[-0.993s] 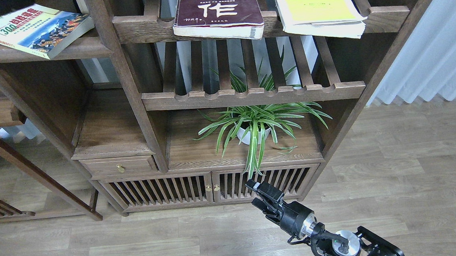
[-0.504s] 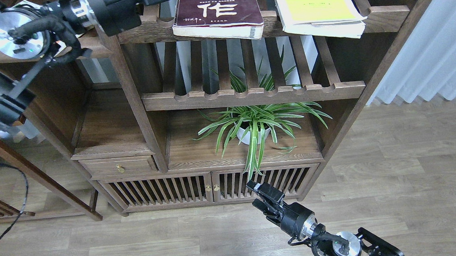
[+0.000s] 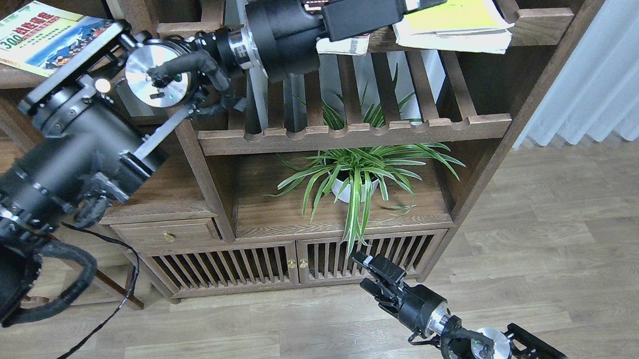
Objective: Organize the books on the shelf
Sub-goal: 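Withdraw the left arm from the top shelf and lower it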
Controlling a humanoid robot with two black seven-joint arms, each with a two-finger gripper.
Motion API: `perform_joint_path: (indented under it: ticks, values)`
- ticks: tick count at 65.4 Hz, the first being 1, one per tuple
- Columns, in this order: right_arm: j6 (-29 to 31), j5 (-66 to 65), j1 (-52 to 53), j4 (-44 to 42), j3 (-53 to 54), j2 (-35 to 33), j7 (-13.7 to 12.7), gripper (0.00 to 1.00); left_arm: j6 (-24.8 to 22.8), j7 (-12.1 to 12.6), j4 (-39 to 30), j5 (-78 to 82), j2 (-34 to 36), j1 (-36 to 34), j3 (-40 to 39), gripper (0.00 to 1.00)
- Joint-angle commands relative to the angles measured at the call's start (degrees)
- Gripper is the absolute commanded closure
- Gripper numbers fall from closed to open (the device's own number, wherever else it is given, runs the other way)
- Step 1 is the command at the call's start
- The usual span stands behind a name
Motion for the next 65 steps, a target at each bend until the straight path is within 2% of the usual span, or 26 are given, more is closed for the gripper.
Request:
perform_joint_path:
  ticks: [1,13,26,30,31,38,51,65]
  values:
    - [0.0,0.12,-0.5,0.19,2.08,0.0,0.06,0.01,0.0,-0.01,0.01,0.17,-0.12,5.46,-0.02,0.01]
    - [0.0,0.04,-0.5,0.72,8.58,0.0,-0.02,0.01,0.0,-0.01,0.37,0.17,-0.12,13.98,0.69,0.01]
    - [0.0,0.12,-0.06,2.3,10.43,0.0,-0.02,0.01,0.0,-0.01,0.1,0.0,-0.12,25.24,-0.02,0.0]
    - [0.0,0.12,0.11,3.53,10.79,0.0,-0.02,0.01,0.0,-0.01,0.19,0.0,-0.12,28.23,-0.37,0.0]
    - [0.0,0.12,0.11,5.88,11.48,0.0,0.24,0.01,0.0,-0.01,0.19,0.0,-0.12,32.06,-1.32,0.0]
    - [0.0,0.12,0.2,10.11,11.58,-1.93,0.5,0.01,0.0,-0.01,0.19,0.0,-0.12,37.71,-3.88,0.0]
    - [0.0,1.61,0.2,17.58,12.02,-7.55,0.5,0.01,0.0,-0.01,0.28,0.0,-0.12,45.28,-9.94,0.0]
    - [0.0,4.17,0.38,22.34,12.81,-11.42,0.5,0.04,0.0,-0.01,0.28,-0.18,-0.12,48.71,-10.83,0.0]
